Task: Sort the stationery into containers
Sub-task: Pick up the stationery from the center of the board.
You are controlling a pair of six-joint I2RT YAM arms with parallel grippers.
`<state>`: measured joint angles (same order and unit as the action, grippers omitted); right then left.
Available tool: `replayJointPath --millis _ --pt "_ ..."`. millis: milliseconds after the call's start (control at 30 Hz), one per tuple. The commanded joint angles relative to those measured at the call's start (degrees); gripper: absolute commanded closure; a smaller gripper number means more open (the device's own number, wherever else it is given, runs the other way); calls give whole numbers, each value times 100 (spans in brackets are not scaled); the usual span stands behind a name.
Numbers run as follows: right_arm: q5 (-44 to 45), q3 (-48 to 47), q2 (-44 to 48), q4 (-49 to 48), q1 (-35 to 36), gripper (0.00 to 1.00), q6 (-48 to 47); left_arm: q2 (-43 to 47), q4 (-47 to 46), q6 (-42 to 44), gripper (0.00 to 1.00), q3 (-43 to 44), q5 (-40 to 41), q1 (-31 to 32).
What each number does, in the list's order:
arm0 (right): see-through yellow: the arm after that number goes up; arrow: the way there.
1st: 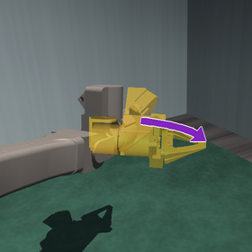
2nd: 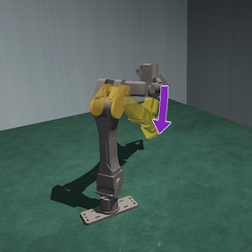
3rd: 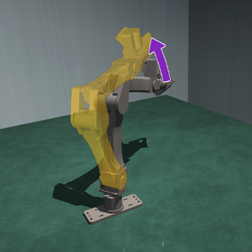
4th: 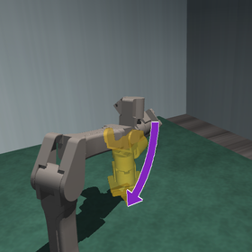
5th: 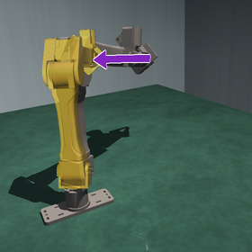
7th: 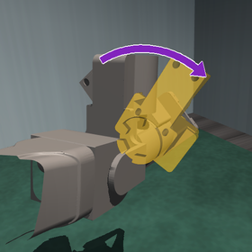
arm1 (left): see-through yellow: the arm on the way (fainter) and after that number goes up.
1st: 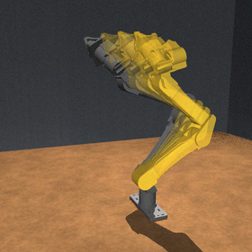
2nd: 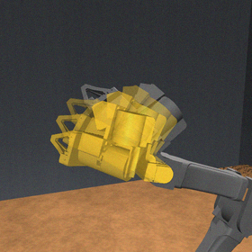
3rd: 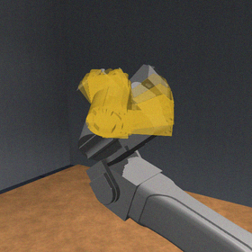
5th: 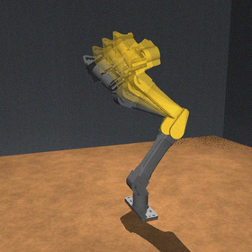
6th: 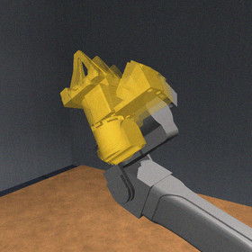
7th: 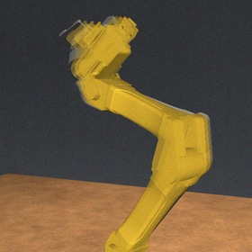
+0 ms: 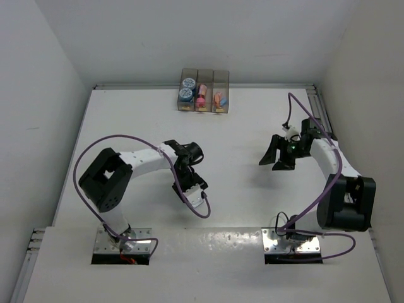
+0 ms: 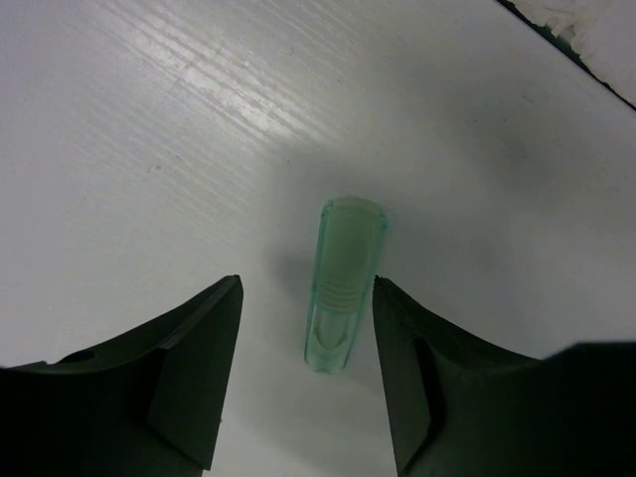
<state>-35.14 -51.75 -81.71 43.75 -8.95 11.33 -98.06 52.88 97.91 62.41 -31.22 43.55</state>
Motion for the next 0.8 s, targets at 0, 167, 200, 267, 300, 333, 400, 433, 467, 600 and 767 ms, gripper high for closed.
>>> replayJointPath --millis 0,167,200,267,300,333,400,433,467,600,767 --pt "-72 24 85 -50 -45 30 -105 -151 -199 -140 39 -89 11 136" --pt "-72 33 129 -42 -81 31 -123 -310 -313 -219 42 -255 143 154" --pt "-72 33 138 -33 -89 30 -114 -345 -375 -228 42 -317 195 154" --pt "-90 33 138 -42 -89 30 -123 -372 -436 -281 43 -353 265 171" --pt "-90 42 147 -42 -98 30 -123 -363 -489 -316 43 -379 275 180" --pt "-90 59 156 -42 -98 31 -105 -363 -507 -368 44 -379 283 189" --pt "-99 68 156 -59 -98 30 -87 -398 -577 -421 47 -370 388 198" --pt "-99 68 156 -68 -98 30 -79 -424 -586 -430 49 -370 424 198" --pt "-108 51 164 -59 -98 30 -79 -442 -621 -457 53 -370 450 198" --pt "-134 51 243 -112 -98 31 -52 -363 -656 -798 79 -186 196 128" --pt "-949 279 716 -899 -265 32 228 -152 -1207 -2640 98 1110 -1424 -362"
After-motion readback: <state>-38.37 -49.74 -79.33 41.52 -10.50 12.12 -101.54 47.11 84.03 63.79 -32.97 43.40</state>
